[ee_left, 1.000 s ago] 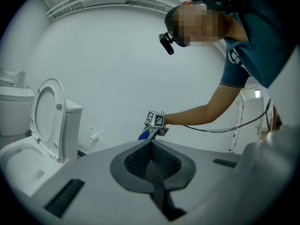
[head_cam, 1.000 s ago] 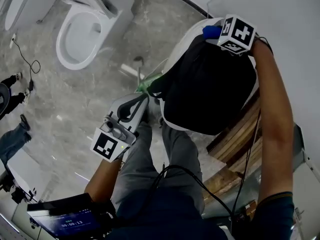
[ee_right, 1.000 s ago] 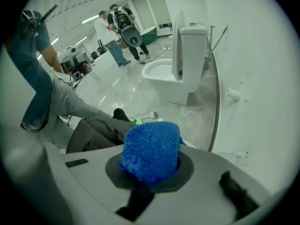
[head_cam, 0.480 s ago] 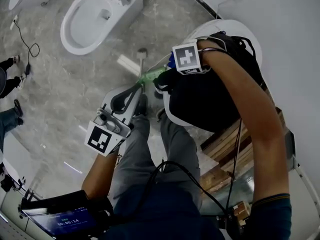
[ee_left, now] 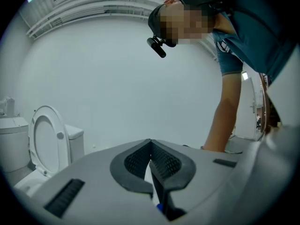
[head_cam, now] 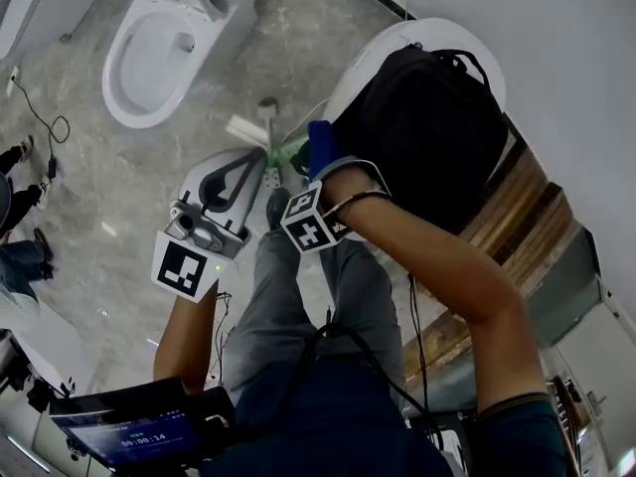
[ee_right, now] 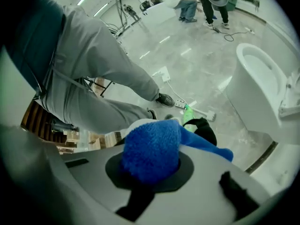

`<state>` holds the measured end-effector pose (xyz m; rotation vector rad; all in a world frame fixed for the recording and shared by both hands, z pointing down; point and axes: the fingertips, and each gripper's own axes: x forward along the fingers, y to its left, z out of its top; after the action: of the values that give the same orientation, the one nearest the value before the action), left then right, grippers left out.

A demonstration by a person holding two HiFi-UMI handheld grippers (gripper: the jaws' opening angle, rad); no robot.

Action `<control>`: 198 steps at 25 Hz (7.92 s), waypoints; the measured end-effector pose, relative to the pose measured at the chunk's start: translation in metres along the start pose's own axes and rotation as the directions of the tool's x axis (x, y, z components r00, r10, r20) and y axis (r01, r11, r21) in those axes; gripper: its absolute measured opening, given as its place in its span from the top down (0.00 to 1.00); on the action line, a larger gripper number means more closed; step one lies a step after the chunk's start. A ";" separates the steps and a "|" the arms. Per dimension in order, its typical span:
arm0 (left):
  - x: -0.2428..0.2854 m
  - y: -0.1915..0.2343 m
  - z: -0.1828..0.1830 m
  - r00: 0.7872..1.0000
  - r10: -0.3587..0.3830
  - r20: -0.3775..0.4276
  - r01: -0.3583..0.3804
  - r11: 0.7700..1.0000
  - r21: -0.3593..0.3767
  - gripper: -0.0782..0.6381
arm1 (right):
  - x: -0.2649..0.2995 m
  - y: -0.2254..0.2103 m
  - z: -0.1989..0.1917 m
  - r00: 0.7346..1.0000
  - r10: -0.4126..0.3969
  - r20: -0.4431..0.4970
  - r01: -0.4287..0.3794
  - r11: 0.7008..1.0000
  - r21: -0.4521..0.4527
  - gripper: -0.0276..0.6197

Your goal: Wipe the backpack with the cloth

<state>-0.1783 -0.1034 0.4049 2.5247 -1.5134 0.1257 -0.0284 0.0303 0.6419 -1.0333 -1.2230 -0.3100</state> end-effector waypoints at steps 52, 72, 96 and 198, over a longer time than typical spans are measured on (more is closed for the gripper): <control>-0.022 -0.028 -0.152 0.982 0.026 -0.189 -0.070 0.971 -0.230 0.89 | 0.018 0.005 0.045 0.751 -0.631 0.196 0.104 0.406 0.908 0.93; -0.012 -0.037 -0.145 0.972 -0.066 -0.225 0.021 0.980 -0.197 0.89 | 0.096 0.120 -0.064 0.485 -0.872 -0.057 -0.658 -0.408 0.633 0.93; 0.053 -0.084 -0.127 0.952 -0.181 -0.248 0.147 0.978 -0.150 0.89 | 0.080 0.214 -0.219 0.113 -0.785 -0.609 -0.993 -0.115 -0.037 0.93; 0.051 -0.043 -0.095 0.987 -0.060 -0.148 0.032 0.982 -0.187 0.89 | -0.092 -0.103 -0.351 0.668 -0.725 -0.168 0.278 0.034 0.960 0.93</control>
<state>-0.1137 -0.1073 0.5015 2.3455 -1.3417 0.1614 0.0845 -0.3293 0.6182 0.5995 -1.7562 0.1556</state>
